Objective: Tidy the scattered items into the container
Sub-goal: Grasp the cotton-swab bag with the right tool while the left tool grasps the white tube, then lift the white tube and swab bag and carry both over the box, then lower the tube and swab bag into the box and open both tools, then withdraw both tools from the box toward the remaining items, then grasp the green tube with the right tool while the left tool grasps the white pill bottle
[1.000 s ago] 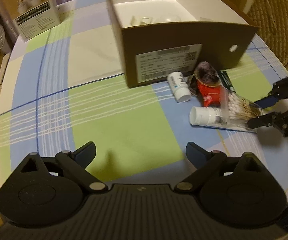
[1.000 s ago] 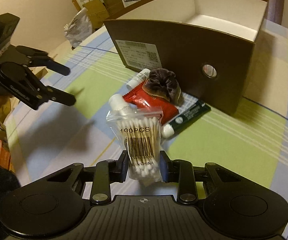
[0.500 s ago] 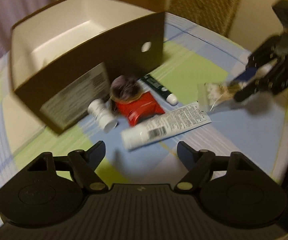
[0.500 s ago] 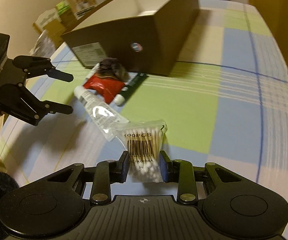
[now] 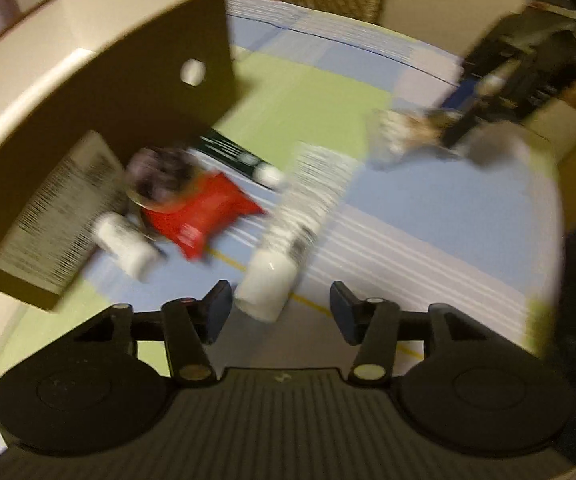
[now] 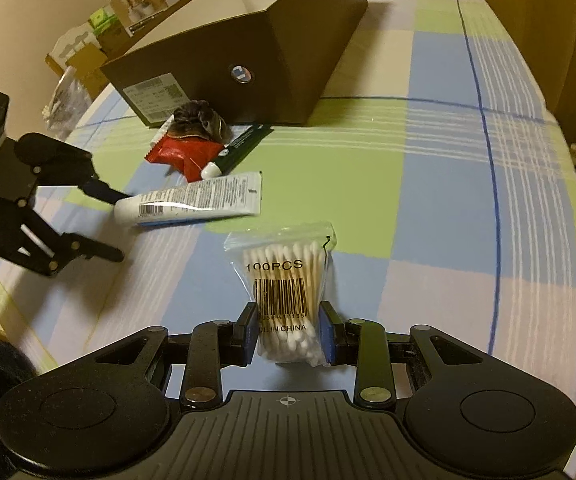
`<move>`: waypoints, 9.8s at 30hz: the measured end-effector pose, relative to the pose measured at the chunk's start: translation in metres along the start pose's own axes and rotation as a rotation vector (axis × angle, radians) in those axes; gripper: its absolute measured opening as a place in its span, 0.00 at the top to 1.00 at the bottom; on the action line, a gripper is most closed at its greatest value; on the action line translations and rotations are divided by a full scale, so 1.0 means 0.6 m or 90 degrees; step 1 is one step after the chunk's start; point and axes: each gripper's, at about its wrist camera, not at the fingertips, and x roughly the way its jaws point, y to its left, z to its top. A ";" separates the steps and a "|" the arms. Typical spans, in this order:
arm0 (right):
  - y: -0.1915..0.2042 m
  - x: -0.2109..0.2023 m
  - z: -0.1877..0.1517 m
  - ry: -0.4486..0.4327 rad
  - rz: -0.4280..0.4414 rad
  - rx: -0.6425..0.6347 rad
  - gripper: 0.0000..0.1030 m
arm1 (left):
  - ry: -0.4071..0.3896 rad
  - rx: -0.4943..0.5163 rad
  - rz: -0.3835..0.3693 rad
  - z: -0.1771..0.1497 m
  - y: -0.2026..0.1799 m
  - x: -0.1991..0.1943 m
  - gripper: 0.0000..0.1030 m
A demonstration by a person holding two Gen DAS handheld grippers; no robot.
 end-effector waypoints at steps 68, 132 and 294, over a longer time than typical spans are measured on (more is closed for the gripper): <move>0.081 -0.066 0.241 -0.159 0.090 0.011 0.69 | -0.146 -0.308 0.200 0.078 0.071 -0.224 0.75; 0.026 0.276 0.609 0.002 -0.095 -0.244 0.69 | 0.037 -0.268 0.220 0.288 0.505 0.055 0.74; 0.097 0.171 0.174 -0.081 -0.096 0.106 0.51 | -0.004 -0.549 0.223 -0.060 0.148 -0.088 0.01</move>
